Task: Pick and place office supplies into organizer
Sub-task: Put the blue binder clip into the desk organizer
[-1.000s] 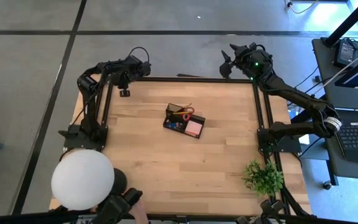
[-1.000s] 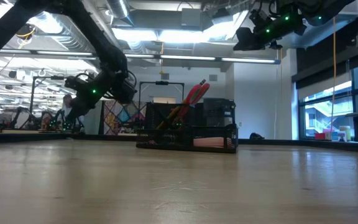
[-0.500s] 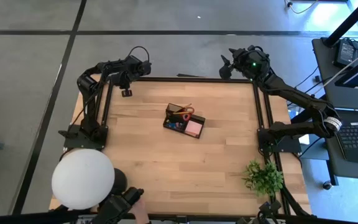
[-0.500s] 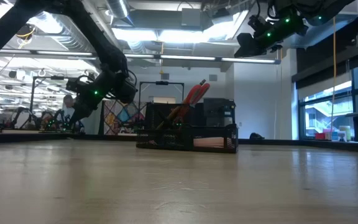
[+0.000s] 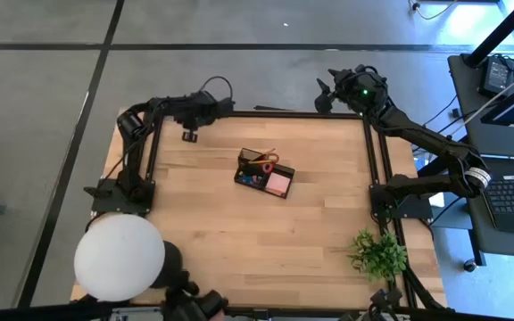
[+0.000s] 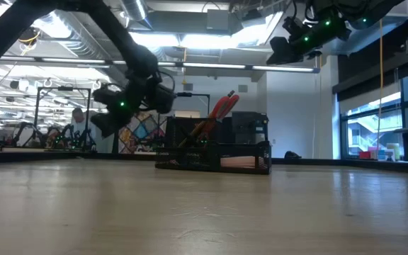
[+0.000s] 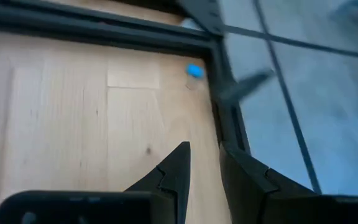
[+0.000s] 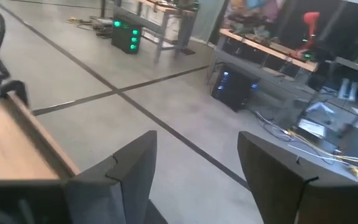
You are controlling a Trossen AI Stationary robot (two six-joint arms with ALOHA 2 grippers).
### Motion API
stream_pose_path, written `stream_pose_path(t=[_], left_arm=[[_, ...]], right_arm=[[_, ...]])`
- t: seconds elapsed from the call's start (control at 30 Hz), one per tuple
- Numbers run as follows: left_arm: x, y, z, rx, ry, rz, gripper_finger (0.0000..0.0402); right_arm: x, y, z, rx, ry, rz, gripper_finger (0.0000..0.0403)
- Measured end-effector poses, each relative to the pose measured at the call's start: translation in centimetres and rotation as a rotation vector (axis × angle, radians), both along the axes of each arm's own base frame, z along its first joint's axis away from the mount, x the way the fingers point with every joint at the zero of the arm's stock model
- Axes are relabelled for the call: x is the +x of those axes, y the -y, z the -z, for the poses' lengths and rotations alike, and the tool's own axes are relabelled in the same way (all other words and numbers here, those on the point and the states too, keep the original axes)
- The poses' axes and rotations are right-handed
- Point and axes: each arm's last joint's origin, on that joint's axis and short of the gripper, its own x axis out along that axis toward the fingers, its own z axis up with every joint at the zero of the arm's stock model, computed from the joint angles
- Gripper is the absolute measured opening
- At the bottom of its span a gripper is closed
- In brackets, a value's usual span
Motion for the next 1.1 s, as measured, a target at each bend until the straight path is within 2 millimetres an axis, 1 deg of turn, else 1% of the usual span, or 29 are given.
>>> stream_pose_path(t=[0.13, 0.2, 0.3, 0.4, 0.47, 0.53, 0.67, 0.73, 0.83, 0.87, 0.97, 1.1], left_arm=[[1.9, 1.8, -0.3, -0.021, -0.102, 0.183, 0.0081], [2.8, 2.6, -1.0, -0.046, -0.146, 0.289, 0.0081], [3.9, 3.9, -3.2, -0.050, -0.242, 0.463, 0.0081], [4.7, 5.2, -5.8, -0.026, -0.410, 0.634, 0.0081], [5.0, 5.8, -7.9, -0.055, -0.503, 0.744, 0.0081], [4.8, 6.1, -9.8, -0.132, -0.551, 0.858, 0.0081], [3.7, 6.1, -13.2, -0.302, -0.591, 1.114, 0.0081], [3.1, 6.2, -15.2, -0.349, -0.599, 1.250, 0.0081], [2.0, 6.3, -17.9, -0.374, -0.610, 1.426, 0.0081], [1.5, 6.4, -18.9, -0.355, -0.605, 1.444, 0.0081], [0.0, 7.0, -21.6, -0.255, -0.547, 1.398, 0.0080], [-2.0, 8.3, -23.8, -0.197, -0.555, 1.424, 0.0077]], right_arm=[[0.2, -0.2, 0.1, 0.024, 0.013, -0.088, 0.0228], [0.3, -0.3, 0.2, 0.058, 0.033, -0.149, 0.0228], [0.4, -0.4, 0.4, 0.088, 0.028, -0.193, 0.0228], [0.4, -0.5, 0.6, 0.089, 0.004, -0.195, 0.0228], [0.4, -0.5, 0.7, 0.093, 0.001, -0.195, 0.0228], [0.4, -0.5, 0.6, 0.092, 0.001, -0.196, 0.0228], [0.4, -0.5, 0.6, 0.095, 0.004, -0.226, 0.0228], [0.5, -0.6, 0.6, 0.097, 0.006, -0.245, 0.0228], [0.5, -0.6, 0.6, 0.098, 0.006, -0.251, 0.0228], [0.5, -0.6, 0.6, 0.098, 0.006, -0.251, 0.0228], [0.5, -0.6, 0.7, 0.099, 0.005, -0.251, 0.0228], [0.4, -0.6, 0.9, 0.118, -0.009, -0.250, 0.0228]])
